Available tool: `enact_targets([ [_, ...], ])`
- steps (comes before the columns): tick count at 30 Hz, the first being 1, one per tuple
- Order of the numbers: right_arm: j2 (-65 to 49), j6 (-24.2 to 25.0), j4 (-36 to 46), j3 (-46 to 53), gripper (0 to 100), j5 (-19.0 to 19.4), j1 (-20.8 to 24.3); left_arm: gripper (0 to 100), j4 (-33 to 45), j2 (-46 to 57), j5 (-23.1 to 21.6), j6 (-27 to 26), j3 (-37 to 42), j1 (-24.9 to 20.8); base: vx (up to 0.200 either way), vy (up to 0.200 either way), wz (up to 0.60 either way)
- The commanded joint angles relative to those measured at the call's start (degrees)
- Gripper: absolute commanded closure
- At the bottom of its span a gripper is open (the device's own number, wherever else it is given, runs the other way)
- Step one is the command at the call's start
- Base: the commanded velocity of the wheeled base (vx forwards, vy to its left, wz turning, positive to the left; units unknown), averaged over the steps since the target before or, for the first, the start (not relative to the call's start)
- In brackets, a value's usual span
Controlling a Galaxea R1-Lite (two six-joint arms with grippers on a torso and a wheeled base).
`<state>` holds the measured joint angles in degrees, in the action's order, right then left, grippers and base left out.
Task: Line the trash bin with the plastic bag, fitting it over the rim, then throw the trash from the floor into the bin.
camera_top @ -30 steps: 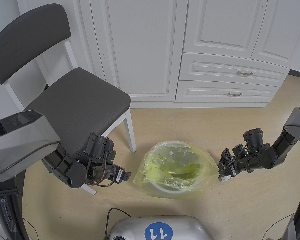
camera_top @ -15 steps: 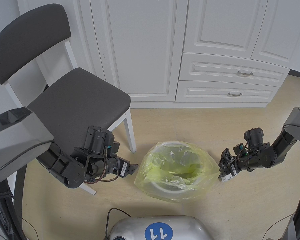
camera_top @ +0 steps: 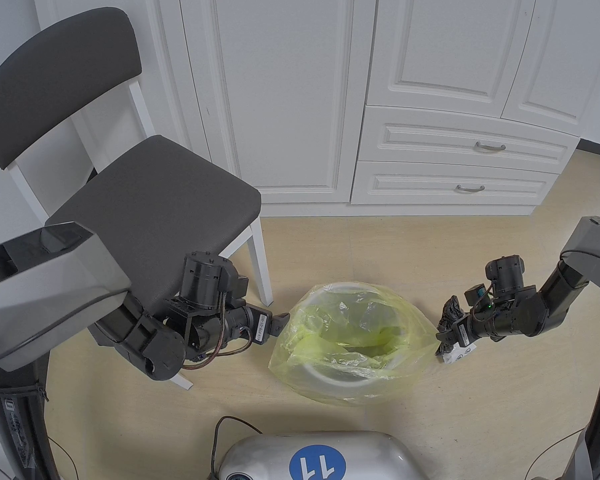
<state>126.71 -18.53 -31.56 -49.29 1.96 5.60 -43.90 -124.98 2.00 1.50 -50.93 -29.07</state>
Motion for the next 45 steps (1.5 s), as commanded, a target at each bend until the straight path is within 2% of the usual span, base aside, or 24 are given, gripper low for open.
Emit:
enact_targets([
  [1, 0.91, 0.07, -1.49, 0.33, 0, 0.06, 0.03, 0, -0.31, -1.76, 0.02, 0.26, -0.75, 0.25, 0.0, 0.0, 0.0],
  [19, 3.19, 1.3, -2.19, -0.9, 0, -0.03, 0.03, 0, -0.57, -5.54, -0.07, 1.66, -1.89, 0.07, 0.0, 0.0, 0.0],
  [45, 5.21, 1.04, -2.28, -1.34, 0, -0.12, 0.21, 0, 0.48, -12.66, -1.56, 1.75, -4.53, 3.06, 0.0, 0.0, 0.0],
])
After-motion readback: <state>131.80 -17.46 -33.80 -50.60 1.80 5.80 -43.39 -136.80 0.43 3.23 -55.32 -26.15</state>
